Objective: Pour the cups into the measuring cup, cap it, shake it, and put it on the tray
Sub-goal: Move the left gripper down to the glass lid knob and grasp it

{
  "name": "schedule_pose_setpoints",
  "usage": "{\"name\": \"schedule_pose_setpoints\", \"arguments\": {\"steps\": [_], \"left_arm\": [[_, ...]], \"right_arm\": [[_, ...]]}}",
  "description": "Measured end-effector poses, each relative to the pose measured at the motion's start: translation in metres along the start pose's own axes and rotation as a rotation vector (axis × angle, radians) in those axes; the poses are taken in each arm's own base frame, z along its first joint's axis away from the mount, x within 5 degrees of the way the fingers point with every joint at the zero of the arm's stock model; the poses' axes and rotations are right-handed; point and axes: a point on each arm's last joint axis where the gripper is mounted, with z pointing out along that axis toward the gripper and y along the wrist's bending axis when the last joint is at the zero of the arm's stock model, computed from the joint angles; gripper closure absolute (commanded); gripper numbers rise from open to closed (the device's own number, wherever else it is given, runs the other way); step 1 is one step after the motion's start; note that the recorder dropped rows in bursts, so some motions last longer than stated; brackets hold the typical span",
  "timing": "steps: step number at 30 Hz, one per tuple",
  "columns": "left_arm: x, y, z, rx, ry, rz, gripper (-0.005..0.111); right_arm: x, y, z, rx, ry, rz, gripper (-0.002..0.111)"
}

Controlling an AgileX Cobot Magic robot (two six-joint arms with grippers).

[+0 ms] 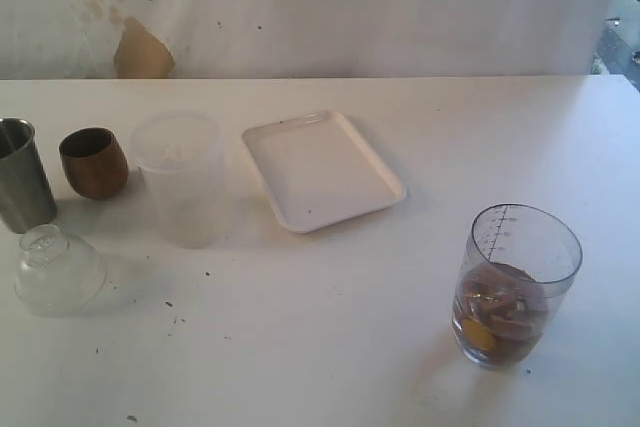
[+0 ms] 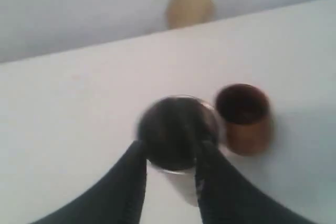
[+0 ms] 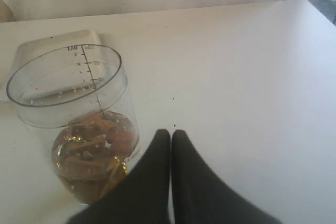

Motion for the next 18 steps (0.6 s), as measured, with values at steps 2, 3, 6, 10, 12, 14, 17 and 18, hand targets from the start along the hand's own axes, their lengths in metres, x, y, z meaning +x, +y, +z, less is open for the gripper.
{"name": "schedule_pose_setpoints", "arguments": {"steps": [2, 3, 6, 10, 12, 14, 17, 18], "left_arm": [[-0.004, 0.012, -0.008, -0.131, -0.016, 0.05, 0.077], [-0.007, 0.02, -0.012, -0.219, -0.016, 0.092, 0.077], [-0.025, 0.052, -0.021, -0.471, 0.181, 0.082, 0.077], [-0.053, 0.046, -0.004, -0.215, 0.565, -0.102, 0.077], [-0.063, 0.034, 0.001, -0.05, 0.664, -0.155, 0.077], [-0.071, 0.019, 0.004, 0.103, 0.707, -0.159, 0.072], [-0.071, -0.003, 0.005, 0.247, 0.731, -0.095, 0.06], [-0.069, -0.008, 0.006, 0.274, 0.735, -0.084, 0.058]], "right_arm": [[0.0, 0.0, 0.0, 0.0, 0.0, 0.0, 0.108], [0.0, 0.0, 0.0, 0.0, 0.0, 0.0, 0.108], [0.0, 0.0, 0.0, 0.0, 0.0, 0.0, 0.108], [0.0, 0.0, 0.0, 0.0, 0.0, 0.0, 0.108], [0.0, 0.0, 0.0, 0.0, 0.0, 0.0, 0.108], [0.0, 0.0, 0.0, 0.0, 0.0, 0.0, 0.108], [0.0, 0.0, 0.0, 0.0, 0.0, 0.0, 0.108], [0.0, 0.0, 0.0, 0.0, 0.0, 0.0, 0.108]]}}
